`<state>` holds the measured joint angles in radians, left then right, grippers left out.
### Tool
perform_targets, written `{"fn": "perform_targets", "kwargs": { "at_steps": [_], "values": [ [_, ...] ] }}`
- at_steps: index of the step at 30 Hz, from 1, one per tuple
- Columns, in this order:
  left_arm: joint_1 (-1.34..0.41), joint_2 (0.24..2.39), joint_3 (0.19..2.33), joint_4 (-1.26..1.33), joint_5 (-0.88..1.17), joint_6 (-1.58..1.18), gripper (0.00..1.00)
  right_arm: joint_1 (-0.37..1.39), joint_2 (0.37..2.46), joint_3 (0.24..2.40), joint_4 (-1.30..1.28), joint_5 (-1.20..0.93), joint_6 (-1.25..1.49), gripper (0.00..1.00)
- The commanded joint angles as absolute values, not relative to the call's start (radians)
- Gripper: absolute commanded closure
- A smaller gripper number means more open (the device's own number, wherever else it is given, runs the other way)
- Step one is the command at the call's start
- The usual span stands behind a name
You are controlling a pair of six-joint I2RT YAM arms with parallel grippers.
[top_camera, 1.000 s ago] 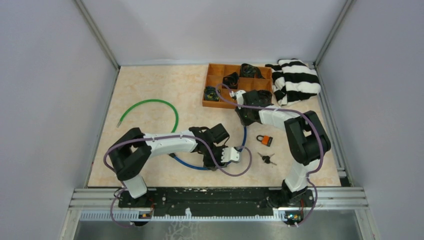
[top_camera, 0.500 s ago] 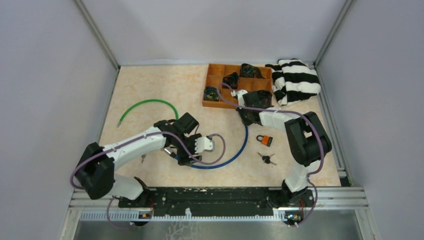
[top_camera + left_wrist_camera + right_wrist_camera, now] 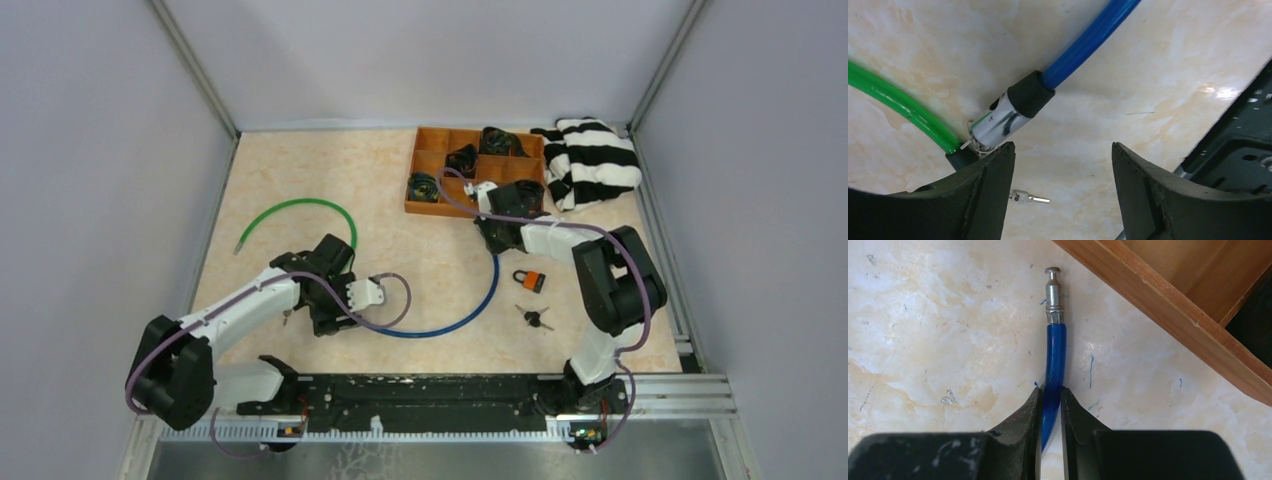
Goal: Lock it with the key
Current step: Pick up the lock from the center of the board.
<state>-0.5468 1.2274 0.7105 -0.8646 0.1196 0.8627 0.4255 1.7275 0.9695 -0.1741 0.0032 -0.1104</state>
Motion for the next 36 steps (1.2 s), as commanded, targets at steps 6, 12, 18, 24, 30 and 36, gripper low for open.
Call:
{"fn": "perform_targets", "kwargs": {
  "at_steps": [6,12,18,24,30,36],
  "values": [
    [-0.514,1.278,0.677,-0.630,-0.046,0.873,0.31,0.430,1.600,0.927,-0.226,-0.032,-0.136,1.00],
    [-0.516,1.351,0.753,-0.594,0.030,0.819,0.41,0.419,1.541,0.888,-0.211,-0.097,-0.139,1.00],
    [-0.517,1.477,0.841,-0.557,0.101,0.757,0.43,0.404,1.494,0.882,-0.183,-0.131,-0.101,1.00],
    [-0.531,1.590,0.899,-0.487,0.108,0.727,0.43,0.333,1.438,0.865,-0.169,-0.151,-0.059,1.00],
    [-0.538,1.759,1.061,-0.457,0.119,0.630,0.41,0.323,1.375,0.810,-0.111,-0.140,-0.013,1.00],
    [-0.540,1.900,1.242,-0.487,0.162,0.515,0.40,0.282,1.372,0.812,-0.088,-0.074,0.037,1.00]
  ]
}}
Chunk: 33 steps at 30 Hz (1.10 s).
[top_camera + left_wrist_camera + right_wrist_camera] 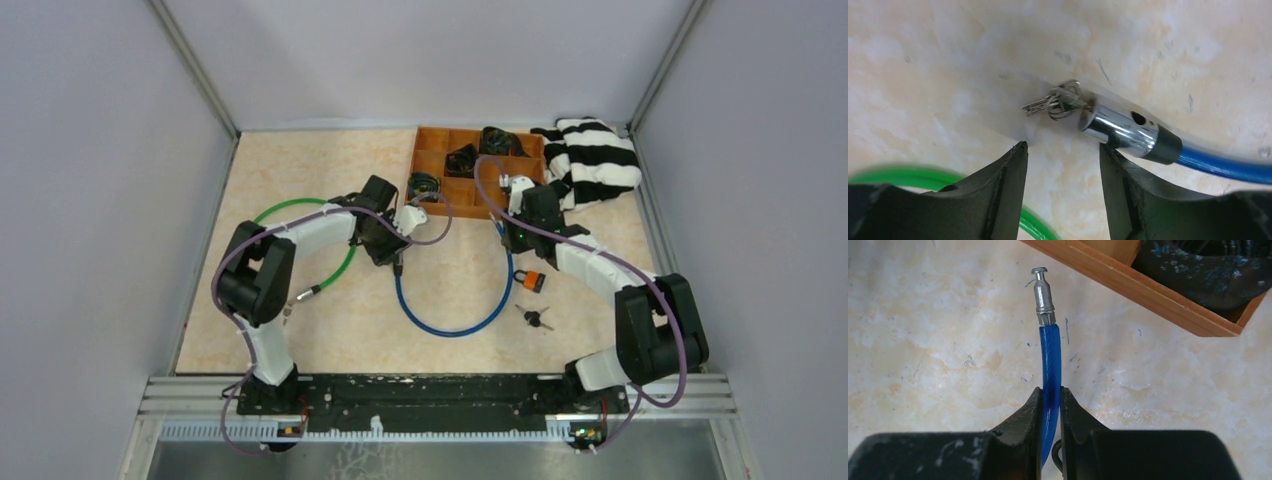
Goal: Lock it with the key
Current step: Pick up the lock from the center of the board.
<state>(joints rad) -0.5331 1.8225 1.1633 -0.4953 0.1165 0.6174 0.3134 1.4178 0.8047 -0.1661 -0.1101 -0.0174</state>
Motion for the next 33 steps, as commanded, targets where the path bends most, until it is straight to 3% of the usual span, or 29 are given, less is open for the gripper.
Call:
{"fn": "perform_targets", "kwargs": {
  "at_steps": [1,13,19,26,33],
  "values": [
    [-0.540,1.914,1.257,-0.496,0.161,0.495,0.40,0.269,1.370,0.816,-0.094,-0.068,0.044,1.00],
    [-0.539,1.827,1.184,-0.672,0.204,0.400,0.37,0.197,1.391,0.837,-0.066,-0.017,0.112,1.00],
    [-0.538,1.810,1.187,-0.746,0.347,0.373,0.38,0.175,1.421,0.867,-0.063,-0.025,0.136,1.00],
    [-0.538,1.856,1.233,-0.721,0.443,0.286,0.35,0.175,1.422,0.862,-0.057,-0.061,0.140,1.00],
    [-0.555,1.892,1.246,-0.628,0.355,0.193,0.34,0.175,1.398,0.838,-0.043,-0.117,0.135,1.00]
  ]
}}
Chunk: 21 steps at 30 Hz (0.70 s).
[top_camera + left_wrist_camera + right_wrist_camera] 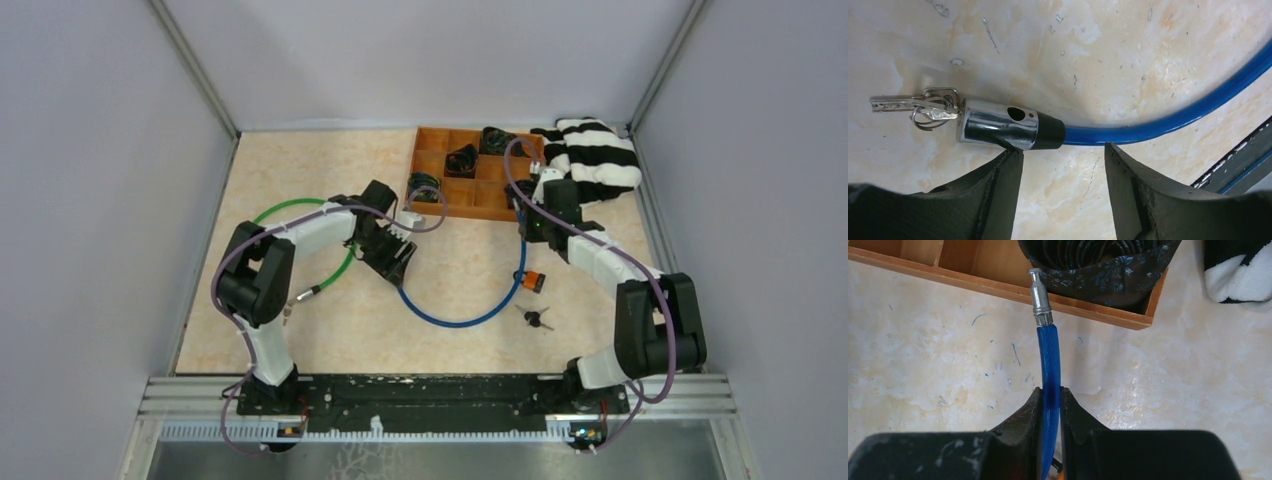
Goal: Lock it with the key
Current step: Pick up the lock from the center of the board, then lock the lock.
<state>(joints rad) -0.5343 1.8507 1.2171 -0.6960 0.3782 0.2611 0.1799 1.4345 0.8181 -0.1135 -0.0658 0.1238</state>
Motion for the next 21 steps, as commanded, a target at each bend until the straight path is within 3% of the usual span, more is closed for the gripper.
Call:
{"fn": "perform_targets", "kwargs": {
  "at_steps": [1,21],
  "values": [
    [-0.563,1.901,1.248,-0.616,0.333,0.189,0.34,0.174,1.395,0.833,-0.040,-0.128,0.134,1.00],
    [-0.637,2.039,1.265,-0.509,0.094,0.188,0.50,0.177,1.383,0.786,-0.040,-0.431,0.107,1.00]
  ]
}}
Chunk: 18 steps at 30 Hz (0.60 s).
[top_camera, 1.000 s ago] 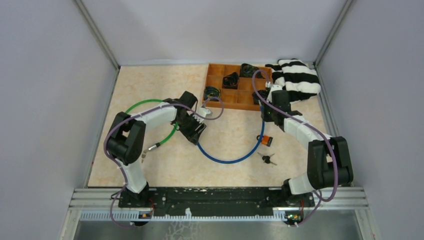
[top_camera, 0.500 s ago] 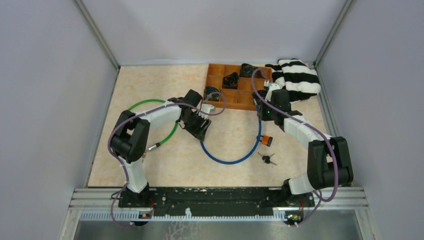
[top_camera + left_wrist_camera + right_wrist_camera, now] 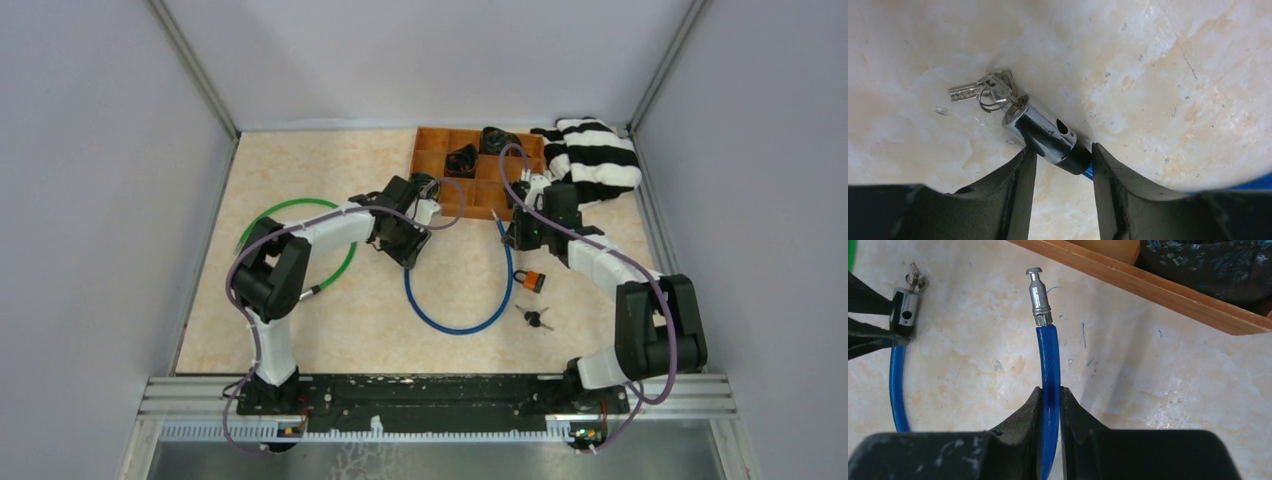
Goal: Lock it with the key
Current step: Lock the lock.
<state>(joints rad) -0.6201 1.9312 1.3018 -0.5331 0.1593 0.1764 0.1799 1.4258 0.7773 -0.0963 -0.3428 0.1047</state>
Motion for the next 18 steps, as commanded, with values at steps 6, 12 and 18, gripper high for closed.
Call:
{"fn": "perform_targets", "kwargs": {
  "at_steps": [6,12,18],
  "values": [
    [-0.649,2.042,1.226,-0.503,0.102,0.197,0.62,0.178,1.390,0.788,-0.042,-0.447,0.105,1.00],
    [-0.651,2.019,1.184,-0.477,0.112,0.216,0.75,0.178,1.424,0.807,-0.033,-0.493,0.087,1.00],
    [-0.649,2.012,1.171,-0.442,0.129,0.208,0.92,0.188,1.488,0.852,-0.056,-0.557,0.040,1.00]
  ]
}}
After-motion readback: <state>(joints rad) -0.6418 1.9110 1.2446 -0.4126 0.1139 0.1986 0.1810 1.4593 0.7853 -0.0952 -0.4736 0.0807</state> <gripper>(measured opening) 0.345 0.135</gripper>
